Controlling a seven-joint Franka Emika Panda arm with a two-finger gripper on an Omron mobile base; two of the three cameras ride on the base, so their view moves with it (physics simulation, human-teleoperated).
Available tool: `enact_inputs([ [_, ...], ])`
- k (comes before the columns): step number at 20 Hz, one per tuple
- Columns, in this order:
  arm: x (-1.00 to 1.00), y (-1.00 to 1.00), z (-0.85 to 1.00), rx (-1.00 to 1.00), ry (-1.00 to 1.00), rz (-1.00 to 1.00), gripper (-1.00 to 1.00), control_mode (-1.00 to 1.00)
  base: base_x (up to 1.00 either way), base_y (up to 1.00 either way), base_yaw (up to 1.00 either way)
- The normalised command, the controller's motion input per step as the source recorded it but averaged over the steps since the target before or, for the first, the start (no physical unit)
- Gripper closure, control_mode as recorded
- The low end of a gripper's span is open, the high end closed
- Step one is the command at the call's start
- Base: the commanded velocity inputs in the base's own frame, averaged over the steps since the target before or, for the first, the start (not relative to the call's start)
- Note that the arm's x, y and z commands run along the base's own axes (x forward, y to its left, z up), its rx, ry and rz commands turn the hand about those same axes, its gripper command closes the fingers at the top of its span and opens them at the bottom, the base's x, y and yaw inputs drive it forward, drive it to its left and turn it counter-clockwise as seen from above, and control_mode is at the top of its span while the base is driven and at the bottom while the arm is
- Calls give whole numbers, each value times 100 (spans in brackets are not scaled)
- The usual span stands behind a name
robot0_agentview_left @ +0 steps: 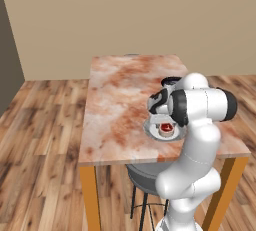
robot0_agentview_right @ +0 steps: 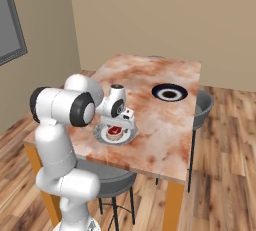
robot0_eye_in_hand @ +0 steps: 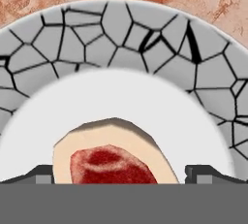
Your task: Transport the steak and onion to the fridge. Place the steak on the rack containing meat and place the onion on the rack containing the vegetable, ensuring meats and vegetables are on different racks.
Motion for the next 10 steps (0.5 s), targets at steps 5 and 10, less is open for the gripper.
enact_inputs([
  [5, -49, 0, -3, 0, -6, 0, 100, -100, 0, 0, 0],
  [10, -34, 0, -5, 0, -7, 0, 100, -100, 0, 0, 0],
])
